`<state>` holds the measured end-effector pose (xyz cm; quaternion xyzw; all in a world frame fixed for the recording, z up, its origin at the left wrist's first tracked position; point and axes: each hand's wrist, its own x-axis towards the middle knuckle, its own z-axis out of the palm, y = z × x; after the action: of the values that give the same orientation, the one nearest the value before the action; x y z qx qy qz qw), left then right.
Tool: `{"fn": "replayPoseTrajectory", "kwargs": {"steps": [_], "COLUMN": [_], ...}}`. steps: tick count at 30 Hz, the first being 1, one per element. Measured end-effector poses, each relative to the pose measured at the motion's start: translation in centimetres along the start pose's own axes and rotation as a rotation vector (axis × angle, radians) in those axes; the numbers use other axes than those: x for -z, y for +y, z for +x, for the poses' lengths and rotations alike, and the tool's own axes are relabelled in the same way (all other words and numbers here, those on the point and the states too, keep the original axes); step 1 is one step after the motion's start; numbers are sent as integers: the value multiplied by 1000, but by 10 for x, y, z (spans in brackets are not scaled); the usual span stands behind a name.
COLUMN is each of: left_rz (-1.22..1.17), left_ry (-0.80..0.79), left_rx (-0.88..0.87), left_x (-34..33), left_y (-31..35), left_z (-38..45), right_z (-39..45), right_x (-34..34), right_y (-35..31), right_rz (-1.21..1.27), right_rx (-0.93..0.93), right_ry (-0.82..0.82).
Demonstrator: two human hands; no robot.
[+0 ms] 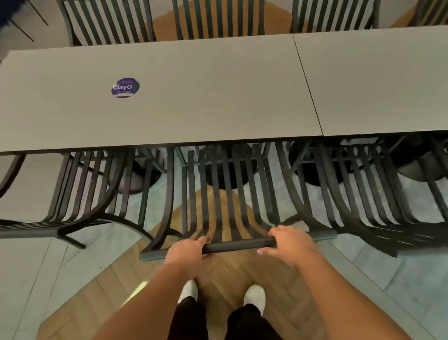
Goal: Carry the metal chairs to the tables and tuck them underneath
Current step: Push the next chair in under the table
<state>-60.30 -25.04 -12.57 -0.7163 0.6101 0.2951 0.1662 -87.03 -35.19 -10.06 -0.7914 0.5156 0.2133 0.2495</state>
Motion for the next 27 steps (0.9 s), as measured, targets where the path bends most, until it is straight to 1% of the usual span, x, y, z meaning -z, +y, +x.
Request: {"fn": "replayPoseTrajectory", "kwargs": {"steps": [3, 6, 8, 15, 20, 27], "left_rz": [-17, -45, -80, -56, -45, -57], "left_ry": [26, -21, -41, -64, -67, -69], "left_rx": [23, -1, -25, -87, -82, -67], "left_x": [0, 1, 2, 3, 10, 27], "left_y": [5, 5, 6, 17, 17, 12], "left_z": [0, 4, 5, 9, 19, 39], "right_z": [5, 3, 1, -6, 9, 33], "right_x": [-4, -10, -12, -21, -16, -1], "right_y": [0, -6, -6, 4, 9, 7], "right_rz": [-85, -128, -152, -136, -154, -182], "right_rx": [-11, -49, -73, -108, -87, -82], "right_ry": [31, 119, 144, 121, 108, 152]}}
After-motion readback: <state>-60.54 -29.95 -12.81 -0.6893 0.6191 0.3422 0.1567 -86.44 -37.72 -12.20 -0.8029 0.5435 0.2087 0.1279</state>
